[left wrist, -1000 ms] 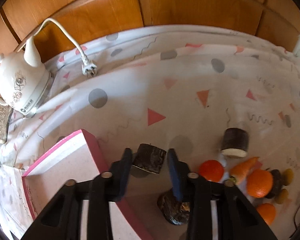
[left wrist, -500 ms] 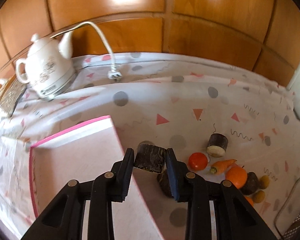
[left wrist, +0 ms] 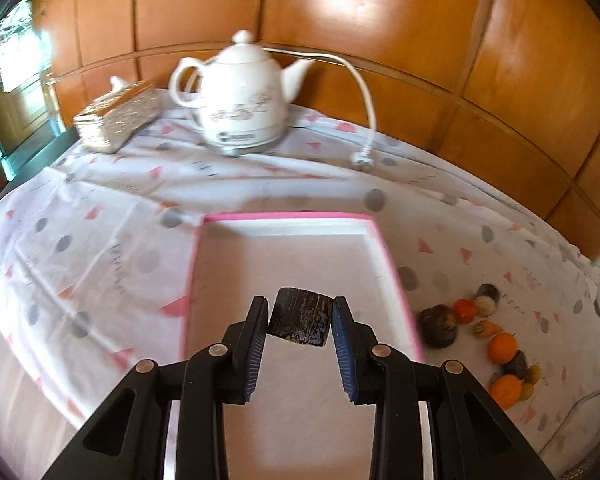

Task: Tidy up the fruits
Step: 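Carry the log piece into the pink tray and open the left gripper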

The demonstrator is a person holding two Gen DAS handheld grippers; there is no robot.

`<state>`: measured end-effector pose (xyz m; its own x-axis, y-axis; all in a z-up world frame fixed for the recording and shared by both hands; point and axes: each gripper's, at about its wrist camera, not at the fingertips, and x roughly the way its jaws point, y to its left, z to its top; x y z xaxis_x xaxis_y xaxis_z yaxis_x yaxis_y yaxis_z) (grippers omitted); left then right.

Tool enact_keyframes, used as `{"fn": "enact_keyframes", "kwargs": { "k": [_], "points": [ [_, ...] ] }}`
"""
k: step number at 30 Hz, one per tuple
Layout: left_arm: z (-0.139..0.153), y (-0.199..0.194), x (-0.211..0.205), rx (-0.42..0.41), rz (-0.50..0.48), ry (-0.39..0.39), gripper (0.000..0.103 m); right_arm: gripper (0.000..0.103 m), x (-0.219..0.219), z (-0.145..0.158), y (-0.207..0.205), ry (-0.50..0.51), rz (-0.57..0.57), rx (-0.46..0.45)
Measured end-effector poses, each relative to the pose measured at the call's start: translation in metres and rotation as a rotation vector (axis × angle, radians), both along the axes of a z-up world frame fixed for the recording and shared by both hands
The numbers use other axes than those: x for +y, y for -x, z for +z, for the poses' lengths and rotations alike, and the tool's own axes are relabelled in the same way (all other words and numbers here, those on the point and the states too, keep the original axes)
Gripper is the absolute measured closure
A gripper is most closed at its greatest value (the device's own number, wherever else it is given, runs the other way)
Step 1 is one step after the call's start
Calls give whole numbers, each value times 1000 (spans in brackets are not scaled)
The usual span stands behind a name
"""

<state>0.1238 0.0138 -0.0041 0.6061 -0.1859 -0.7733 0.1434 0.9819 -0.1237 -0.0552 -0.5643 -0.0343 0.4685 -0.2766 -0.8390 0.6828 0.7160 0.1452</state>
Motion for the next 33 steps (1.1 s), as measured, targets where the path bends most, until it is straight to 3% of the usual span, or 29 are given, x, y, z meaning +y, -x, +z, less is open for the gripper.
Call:
{"fn": "enact_keyframes", "kwargs": {
  "k": [4,9,14,18,21,24,31,33],
  "points": [
    [-1,13,20,-15,20,-4,70,10,21,7,-12,16,136,-52],
    [-8,25,27,-22,18,-18,70,10,68,20,-31,75,413,-124],
    [-26,30,26,23,25,-27,70,11,135,14,-41,168,709,-101],
    [-39,38,27,46,32,-32,70,13,172,-2,-43,201,875,-40],
    [-46,46,29,51,45,-30,69,15,186,-9,-44,195,941,-12],
    [-49,54,33,50,62,-16,56,22,195,-11,-42,184,980,-2],
    [-49,69,37,39,95,-13,56,39,217,-18,-43,164,1058,21],
    [-44,76,38,15,106,-29,52,40,225,-21,-43,167,1085,34]
  ]
}}
